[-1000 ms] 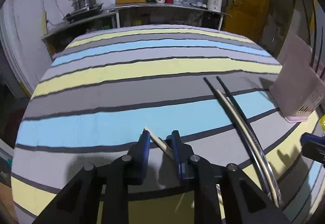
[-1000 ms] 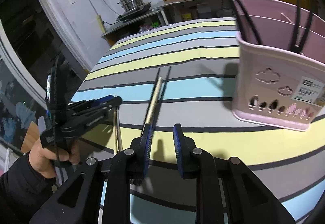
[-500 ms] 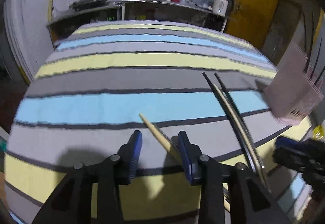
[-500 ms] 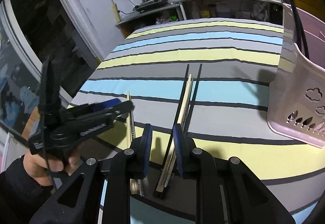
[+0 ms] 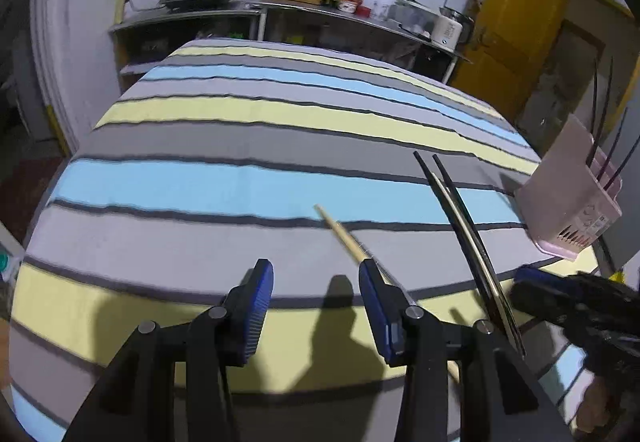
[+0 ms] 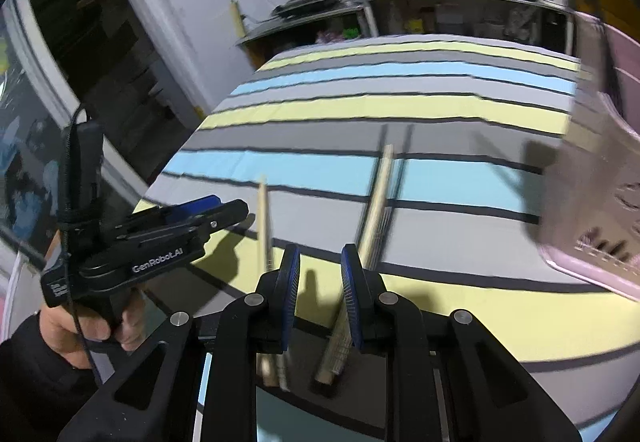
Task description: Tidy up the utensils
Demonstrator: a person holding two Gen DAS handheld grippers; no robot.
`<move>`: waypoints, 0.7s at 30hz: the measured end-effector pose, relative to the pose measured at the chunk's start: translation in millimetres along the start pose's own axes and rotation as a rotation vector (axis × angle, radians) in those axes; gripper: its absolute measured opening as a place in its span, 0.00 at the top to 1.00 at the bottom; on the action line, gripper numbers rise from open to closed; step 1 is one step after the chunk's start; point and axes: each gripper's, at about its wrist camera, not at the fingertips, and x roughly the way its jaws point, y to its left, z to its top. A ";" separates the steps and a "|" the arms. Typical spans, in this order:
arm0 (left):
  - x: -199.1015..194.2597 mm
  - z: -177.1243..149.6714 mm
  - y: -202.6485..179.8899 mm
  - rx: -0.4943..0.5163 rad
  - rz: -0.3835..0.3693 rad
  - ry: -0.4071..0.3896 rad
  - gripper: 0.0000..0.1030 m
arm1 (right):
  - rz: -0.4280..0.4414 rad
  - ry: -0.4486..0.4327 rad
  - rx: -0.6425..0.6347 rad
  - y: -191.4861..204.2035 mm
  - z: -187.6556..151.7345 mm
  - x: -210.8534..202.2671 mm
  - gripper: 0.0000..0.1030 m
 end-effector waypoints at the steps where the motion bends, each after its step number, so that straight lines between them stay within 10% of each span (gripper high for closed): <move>1: -3.7 -1.8 4.7 -0.016 -0.008 -0.004 0.56 | 0.011 0.010 -0.020 4.9 0.3 5.2 0.79; 21: -5.5 -9.4 10.3 -0.078 -0.090 0.007 0.56 | -0.028 0.109 -0.209 38.0 7.8 64.2 0.85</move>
